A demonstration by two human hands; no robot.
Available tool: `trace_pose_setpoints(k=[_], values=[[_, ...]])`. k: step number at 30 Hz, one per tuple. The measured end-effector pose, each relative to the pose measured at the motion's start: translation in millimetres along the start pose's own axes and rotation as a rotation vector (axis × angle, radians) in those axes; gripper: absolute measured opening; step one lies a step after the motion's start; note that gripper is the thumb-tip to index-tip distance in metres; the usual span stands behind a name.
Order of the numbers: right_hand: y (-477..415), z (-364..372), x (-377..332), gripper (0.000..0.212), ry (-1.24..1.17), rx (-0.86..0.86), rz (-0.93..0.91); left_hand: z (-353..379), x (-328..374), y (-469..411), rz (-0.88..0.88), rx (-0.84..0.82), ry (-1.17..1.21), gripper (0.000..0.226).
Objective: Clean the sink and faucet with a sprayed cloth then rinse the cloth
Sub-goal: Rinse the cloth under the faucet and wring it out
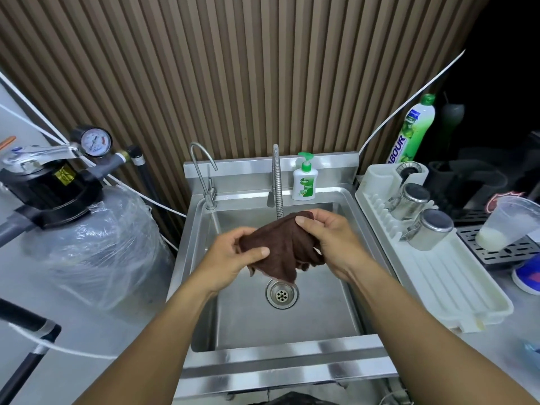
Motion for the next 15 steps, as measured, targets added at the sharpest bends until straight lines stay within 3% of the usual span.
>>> trace_pose_setpoints(k=[5, 10, 15], values=[[1, 7, 1, 0.006, -0.019, -0.028, 0.0, 15, -13, 3, -0.041, -0.017, -0.039, 0.046], [2, -8, -10, 0.006, 0.057, 0.05, -0.045, 13, -1, 0, -0.007, 0.029, 0.008, 0.009], [9, -17, -15, 0.008, 0.166, 0.138, -0.139, 13, 0, -8, -0.023, 0.07, 0.064, 0.014]])
Point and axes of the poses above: each hand's wrist, its own y-axis away from the middle knuckle, its own z-axis out of the palm, x = y × z, the point moved 10 cm from there along -y, towards the middle knuckle, and after that the axes turned 2 degrees about z, right-handed, at the moved point
